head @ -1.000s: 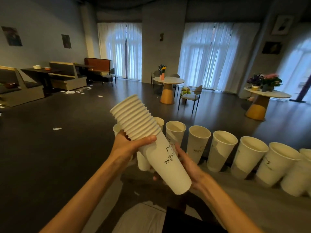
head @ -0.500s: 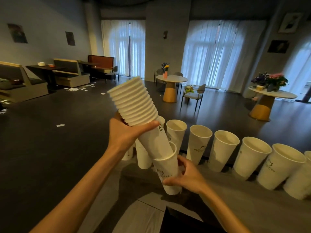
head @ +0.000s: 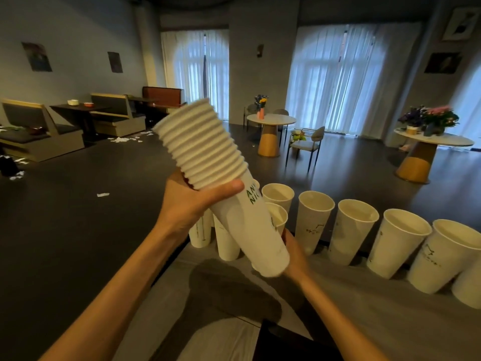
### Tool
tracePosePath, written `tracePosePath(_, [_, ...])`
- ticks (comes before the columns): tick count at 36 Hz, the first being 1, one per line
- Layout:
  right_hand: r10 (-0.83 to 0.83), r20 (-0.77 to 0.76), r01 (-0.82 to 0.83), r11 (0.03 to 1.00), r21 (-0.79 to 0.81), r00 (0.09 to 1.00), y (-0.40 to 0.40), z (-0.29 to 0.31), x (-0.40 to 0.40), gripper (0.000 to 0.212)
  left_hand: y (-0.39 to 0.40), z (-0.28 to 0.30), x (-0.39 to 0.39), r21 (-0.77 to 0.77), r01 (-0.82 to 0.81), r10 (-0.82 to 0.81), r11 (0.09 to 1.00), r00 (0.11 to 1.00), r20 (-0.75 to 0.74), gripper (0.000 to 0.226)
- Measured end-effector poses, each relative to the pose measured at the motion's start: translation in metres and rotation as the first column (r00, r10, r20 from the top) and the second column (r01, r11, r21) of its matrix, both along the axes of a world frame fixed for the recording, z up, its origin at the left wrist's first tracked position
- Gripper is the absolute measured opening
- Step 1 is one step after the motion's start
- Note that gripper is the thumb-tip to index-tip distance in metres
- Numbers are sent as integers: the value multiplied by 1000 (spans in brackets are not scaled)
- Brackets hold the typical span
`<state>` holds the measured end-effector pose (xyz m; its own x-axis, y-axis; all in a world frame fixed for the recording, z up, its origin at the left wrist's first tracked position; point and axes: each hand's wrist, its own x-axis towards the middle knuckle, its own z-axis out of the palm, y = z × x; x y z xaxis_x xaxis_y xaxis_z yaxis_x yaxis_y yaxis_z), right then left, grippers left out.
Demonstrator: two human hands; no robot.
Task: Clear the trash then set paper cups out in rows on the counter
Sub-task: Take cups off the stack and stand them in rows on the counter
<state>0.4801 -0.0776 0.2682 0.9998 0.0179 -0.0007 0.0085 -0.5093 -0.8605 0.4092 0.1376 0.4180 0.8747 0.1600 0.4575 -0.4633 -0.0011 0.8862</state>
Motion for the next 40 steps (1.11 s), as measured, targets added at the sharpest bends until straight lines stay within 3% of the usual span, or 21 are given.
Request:
tracePosePath(3, [-54,-68,53,999,-10,996,-14,3,-8,28,-21,-10,-3,57,95,-91,994,993,-72,95])
tracePosePath(5, [-20,-95,13,997,-80,995,-34,8,-14,15,-37,-17,-1,74,156,-146,985,981,-130,90])
tracePosePath(6, [22,-120,-32,996,-80,993,-46,13,-22,11,-46,-21,0,79,194,-180,978,971,-158,82])
tracePosePath(8, [176,-283,-180,984,12,943,-51,35,-26,23,-62,-28,4,64,264,-245,962,946,-211,73])
tracePosePath(9, [351,-358,-321,936,143,865,-55,46,-35,25,-72,-31,6,57,293,-273,954,934,-232,73])
tracePosePath(11, [613,-226,-429,727,535,757,-59,48,-37,24,-88,-37,12,67,317,-291,946,922,-254,77])
tracePosePath(12, [518,-222,-255,695,672,826,-66,49,-41,35,-98,-39,14,76,317,-289,945,923,-256,79])
tracePosePath(13, [494,-257,-114,603,790,831,-77,50,-50,52,-107,-42,17,82,297,-268,951,929,-254,80])
tracePosePath(16, [573,-108,-208,458,864,812,-111,34,-68,84,-124,-44,19,79,192,-167,978,954,-249,86])
tracePosePath(19, [504,-94,-253,575,778,859,-118,35,-66,97,-134,-39,18,108,164,-137,981,965,-222,79])
tracePosePath(23, [400,-64,-274,728,629,914,-126,44,-68,100,-141,-32,15,170,162,-141,972,982,-125,60])
tracePosePath(28, [244,-20,-223,916,334,970,-123,37,-50,99,-143,-31,21,238,24,-22,971,1000,-12,78])
tracePosePath(35, [79,17,-81,969,233,997,-106,6,-34,96,-123,-5,27,-12,-114,115,993,992,46,76])
tracePosePath(40, [13,35,-21,972,235,999,-97,3,-20,95,-96,1,34,-208,-146,149,967,989,-2,94])
